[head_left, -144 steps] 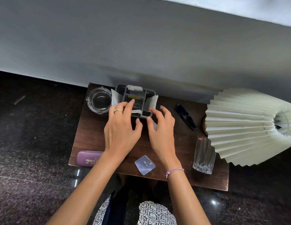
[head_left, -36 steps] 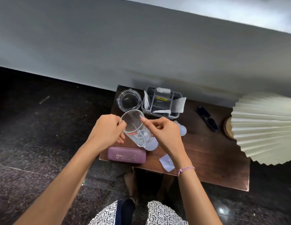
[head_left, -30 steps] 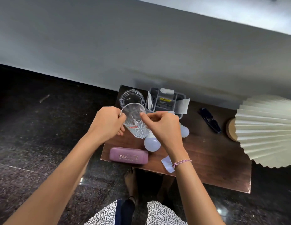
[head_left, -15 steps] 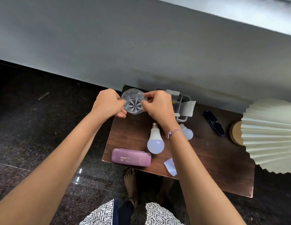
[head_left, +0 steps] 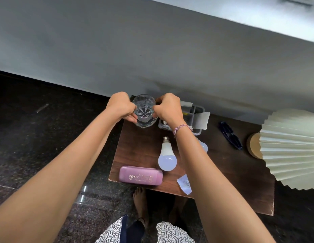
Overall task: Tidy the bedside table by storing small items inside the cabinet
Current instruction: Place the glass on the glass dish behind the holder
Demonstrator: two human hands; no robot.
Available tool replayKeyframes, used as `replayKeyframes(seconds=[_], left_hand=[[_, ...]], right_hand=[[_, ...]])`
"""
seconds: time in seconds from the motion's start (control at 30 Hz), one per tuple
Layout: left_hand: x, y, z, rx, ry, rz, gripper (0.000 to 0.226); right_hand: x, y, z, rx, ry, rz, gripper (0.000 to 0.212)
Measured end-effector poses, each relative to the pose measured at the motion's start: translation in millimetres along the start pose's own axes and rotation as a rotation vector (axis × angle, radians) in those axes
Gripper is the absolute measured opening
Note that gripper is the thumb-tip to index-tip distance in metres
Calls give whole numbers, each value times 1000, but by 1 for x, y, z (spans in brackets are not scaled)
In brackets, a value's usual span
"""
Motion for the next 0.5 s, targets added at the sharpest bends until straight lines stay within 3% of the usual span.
replayKeyframes(seconds=[0.5], left_hand=[[4,1,-13,70,12,41,24]], right_hand=[[4,9,4,-28,61,69,15]])
Point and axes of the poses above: each hand's wrist, its own x-axis away from the middle knuckle, its own y-axis out of the palm, z = x × y, the point moved 3 cm from there along -x, towards the middle knuckle, and after that the axes turned 4 degrees about x, right-handed, at the moved point
